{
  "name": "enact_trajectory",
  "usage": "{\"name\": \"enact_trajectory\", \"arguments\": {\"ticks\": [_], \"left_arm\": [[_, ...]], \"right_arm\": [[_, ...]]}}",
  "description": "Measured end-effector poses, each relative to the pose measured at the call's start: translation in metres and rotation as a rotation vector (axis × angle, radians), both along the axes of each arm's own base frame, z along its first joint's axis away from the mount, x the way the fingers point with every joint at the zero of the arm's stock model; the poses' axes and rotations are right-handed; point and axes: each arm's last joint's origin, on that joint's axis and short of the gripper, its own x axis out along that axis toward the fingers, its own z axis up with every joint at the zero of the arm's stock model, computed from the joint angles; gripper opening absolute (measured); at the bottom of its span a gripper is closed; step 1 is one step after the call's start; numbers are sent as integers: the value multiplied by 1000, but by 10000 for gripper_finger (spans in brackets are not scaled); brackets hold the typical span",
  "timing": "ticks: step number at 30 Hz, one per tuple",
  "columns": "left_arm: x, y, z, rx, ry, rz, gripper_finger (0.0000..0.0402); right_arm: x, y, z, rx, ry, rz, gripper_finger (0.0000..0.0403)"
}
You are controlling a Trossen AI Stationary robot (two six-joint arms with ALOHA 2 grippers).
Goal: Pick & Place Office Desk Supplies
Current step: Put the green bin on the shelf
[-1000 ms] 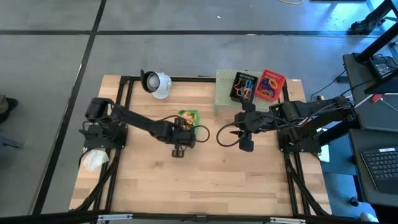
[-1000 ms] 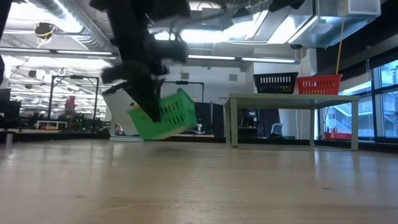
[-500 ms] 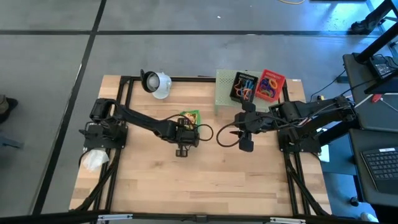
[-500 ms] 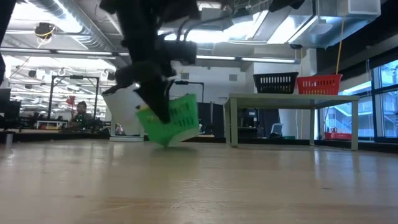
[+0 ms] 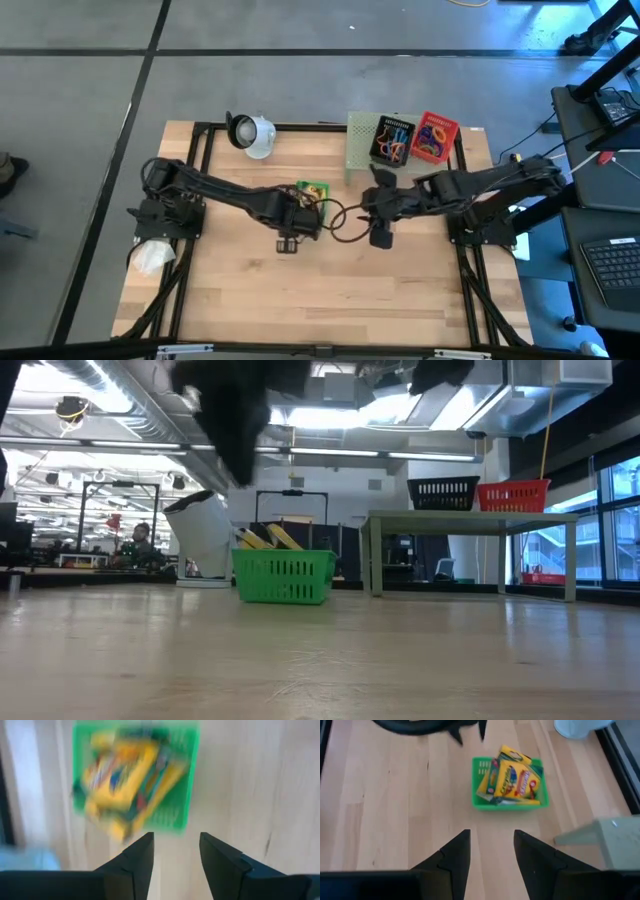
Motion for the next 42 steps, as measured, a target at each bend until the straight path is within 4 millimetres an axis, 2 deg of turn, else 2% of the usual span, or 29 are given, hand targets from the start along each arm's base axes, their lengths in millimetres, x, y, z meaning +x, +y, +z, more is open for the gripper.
{"name": "enact_trajectory", "arguments": {"ticks": [4, 8, 18, 24, 29, 35, 42], "left_arm": [[-23, -1, 16, 23, 146, 88, 144], [-50, -3, 32, 45, 219, 185, 128], [-112, -20, 94, -34, -102, 294, 88], [-139, -28, 113, -38, -263, 325, 77], [-151, -35, 119, -37, -325, 309, 79], [-155, -41, 121, -17, -350, 278, 75], [-155, -42, 121, -16, -352, 273, 68]], "right_arm": [[24, 7, -16, -37, -7, 47, 153], [47, 17, -37, -83, -5, 113, 153], [98, 33, -90, -146, -46, 213, 153], [120, 32, -120, -148, -59, 193, 153], [133, 23, -146, -96, -35, 97, 153], [141, 11, -173, -100, 20, 59, 153], [144, 5, -179, -136, 25, 37, 152]]}}
